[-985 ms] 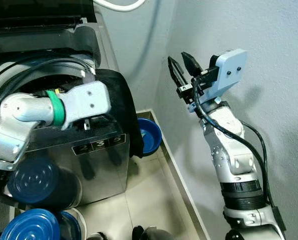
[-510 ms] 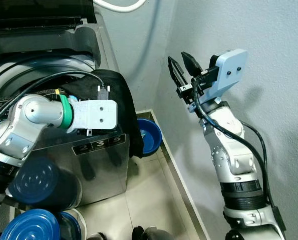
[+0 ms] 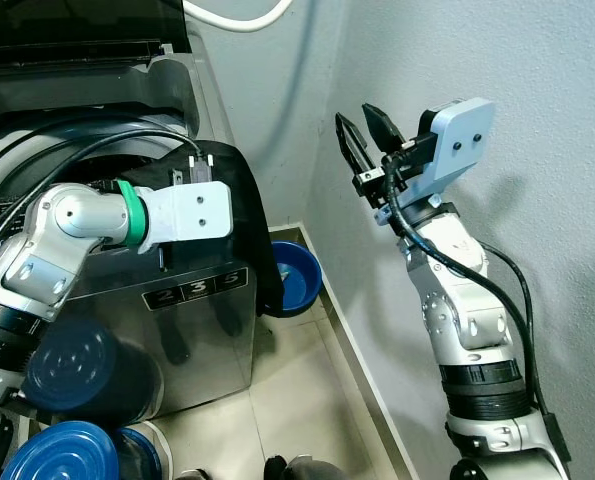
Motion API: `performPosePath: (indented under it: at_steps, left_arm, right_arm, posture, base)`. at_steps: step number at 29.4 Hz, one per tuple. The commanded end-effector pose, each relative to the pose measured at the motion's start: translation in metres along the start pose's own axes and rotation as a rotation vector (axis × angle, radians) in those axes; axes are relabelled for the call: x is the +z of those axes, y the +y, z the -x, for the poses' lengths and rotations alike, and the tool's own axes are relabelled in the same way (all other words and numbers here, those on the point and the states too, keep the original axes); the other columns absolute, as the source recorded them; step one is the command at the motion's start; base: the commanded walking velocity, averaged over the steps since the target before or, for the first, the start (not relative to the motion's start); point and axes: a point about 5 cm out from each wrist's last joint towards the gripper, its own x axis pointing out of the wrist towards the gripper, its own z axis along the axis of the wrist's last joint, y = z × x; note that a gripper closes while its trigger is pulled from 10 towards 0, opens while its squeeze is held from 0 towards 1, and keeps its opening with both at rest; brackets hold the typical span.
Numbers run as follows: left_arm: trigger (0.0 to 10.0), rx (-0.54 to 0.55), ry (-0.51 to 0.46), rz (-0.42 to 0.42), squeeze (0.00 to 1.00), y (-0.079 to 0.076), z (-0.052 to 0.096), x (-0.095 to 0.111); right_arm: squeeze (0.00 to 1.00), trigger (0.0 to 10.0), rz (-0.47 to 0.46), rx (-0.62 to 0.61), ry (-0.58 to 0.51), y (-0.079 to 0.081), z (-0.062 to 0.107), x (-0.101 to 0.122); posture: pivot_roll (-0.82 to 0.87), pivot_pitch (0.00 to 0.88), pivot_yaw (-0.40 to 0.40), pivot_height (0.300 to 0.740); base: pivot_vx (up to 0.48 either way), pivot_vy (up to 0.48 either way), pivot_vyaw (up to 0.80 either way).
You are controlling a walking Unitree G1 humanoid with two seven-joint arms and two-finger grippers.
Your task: Clothes washing
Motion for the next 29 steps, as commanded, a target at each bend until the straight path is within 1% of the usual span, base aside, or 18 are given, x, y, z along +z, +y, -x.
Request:
performPosePath:
  at_steps: [1, 7, 10, 12, 13, 14, 15, 16, 18, 19, 20, 22, 23, 25, 26, 27, 28, 29]
  left_arm:
    - [0.0, -0.036, 0.066, 0.048, 0.0, -0.01, -0.005, -0.015]
    - [0.0, 0.0, 0.061, 0.051, 0.0, -0.006, -0.004, -0.015]
    - [0.0, 0.146, 0.054, 0.057, 0.0, 0.012, -0.003, -0.012]
    - [0.0, 0.146, 0.054, 0.057, 0.0, 0.012, -0.003, -0.012]
    - [0.0, 0.273, 0.064, 0.065, 0.0, 0.029, 0.0, -0.012]
    - [10.0, 0.428, 0.09, 0.056, 0.0, 0.048, 0.007, -0.013]
    - [10.0, 0.591, 0.135, 0.057, 0.0, 0.067, 0.018, -0.016]
    - [10.0, 0.591, 0.135, 0.057, 0.0, 0.067, 0.018, -0.016]
    - [10.0, 0.693, 0.165, 0.058, 0.0, 0.079, 0.026, -0.019]
    - [10.0, 0.838, 0.208, 0.097, 0.0, 0.094, 0.041, -0.026]
    - [10.0, 0.838, 0.208, 0.097, 0.0, 0.094, 0.041, -0.026]
    - [10.0, 1.093, 0.284, 0.2, 0.0, 0.111, 0.073, -0.042]
    - [10.0, 1.093, 0.284, 0.2, 0.0, 0.111, 0.073, -0.042]
    - [10.0, 1.333, 0.343, 0.319, 0.0, 0.119, 0.108, -0.058]
    - [10.0, 1.333, 0.343, 0.319, 0.0, 0.119, 0.108, -0.058]
    - [10.0, 1.52, 0.376, 0.385, 0.0, 0.119, 0.138, -0.069]
    - [10.0, 1.52, 0.376, 0.385, 0.0, 0.119, 0.138, -0.069]
    - [10.0, 1.654, 0.399, 0.425, 0.0, 0.118, 0.159, -0.076]
  right_arm:
    - [0.0, 10.0, 0.012, 0.003, 0.001, 0.0, 0.001, 0.0]
    - [0.0, 10.0, 0.013, 0.005, 0.0, 0.0, 0.0, 0.001]
    - [0.0, 10.0, 0.014, 0.007, -0.001, 0.0, 0.0, 0.001]
    - [0.0, 10.0, 0.014, 0.007, -0.001, 0.0, 0.0, 0.001]
    - [0.0, 10.0, 0.014, 0.007, -0.002, 0.0, 0.0, 0.001]
    - [0.0, 10.0, 0.014, 0.008, -0.002, 0.0, 0.0, 0.001]
    - [0.0, 10.0, 0.014, 0.008, -0.003, 0.0, 0.0, 0.001]
    - [0.0, 10.0, 0.014, 0.008, -0.003, 0.0, 0.0, 0.001]
    - [0.0, 10.0, 0.013, 0.008, -0.003, 0.0, -0.001, 0.001]
    - [0.0, 10.0, 0.013, 0.008, -0.003, 0.0, -0.001, 0.001]
    - [0.0, 10.0, 0.013, 0.008, -0.003, 0.0, -0.001, 0.001]
    - [0.0, 10.0, 0.013, 0.007, -0.004, 0.0, -0.001, 0.001]
    - [0.0, 10.0, 0.013, 0.007, -0.004, 0.0, -0.001, 0.001]
    - [0.0, 10.0, 0.013, 0.005, -0.004, 0.001, -0.001, 0.001]
    - [0.0, 10.0, 0.013, 0.005, -0.004, 0.001, -0.001, 0.001]
    - [0.0, 10.0, 0.014, 0.004, -0.004, 0.0, 0.0, 0.001]
    - [0.0, 10.0, 0.014, 0.004, -0.004, 0.0, 0.0, 0.001]
    - [0.0, 10.0, 0.014, 0.003, -0.003, 0.0, 0.0, 0.001]
  posture:
    - [0.02, 0.101, -0.044, 0.74]
    - [0.02, 0.097, -0.045, 0.74]
    - [0.02, 0.095, -0.046, 0.74]
    - [0.02, 0.095, -0.046, 0.74]
    - [0.02, 0.094, -0.047, 0.74]
    - [0.02, 0.094, -0.047, 0.74]
    - [0.02, 0.094, -0.047, 0.74]
    - [0.02, 0.094, -0.047, 0.74]
    - [0.02, 0.094, -0.046, 0.74]
    - [0.02, 0.094, -0.044, 0.74]
    - [0.02, 0.094, -0.044, 0.74]
    - [0.02, 0.095, -0.041, 0.74]
    - [0.02, 0.095, -0.041, 0.74]
    - [0.01, 0.096, -0.04, 0.74]
    - [0.01, 0.096, -0.04, 0.74]
    - [0.01, 0.098, -0.04, 0.74]
    - [0.01, 0.098, -0.04, 0.74]
    - [0.01, 0.098, -0.039, 0.74]
  base:
    - [0.0, 0.0, 0.0]
    - [0.0, 0.0, 0.0]
    - [0.0, 0.0, 0.0]
    - [0.0, 0.0, 0.0]
    - [0.0, 0.0, 0.0]
    - [0.0, 0.0, 0.0]
    - [0.0, 0.0, 0.0]
    - [0.0, 0.0, 0.0]
    - [0.0, 0.0, 0.0]
    - [0.0, 0.0, 0.0]
    - [0.0, 0.0, 0.0]
    - [0.0, 0.0, 0.0]
    - [0.0, 0.0, 0.0]
    - [0.0, 0.0, 0.0]
    - [0.0, 0.0, 0.0]
    - [0.0, 0.0, 0.0]
    - [0.0, 0.0, 0.0]
    - [0.0, 0.0, 0.0]
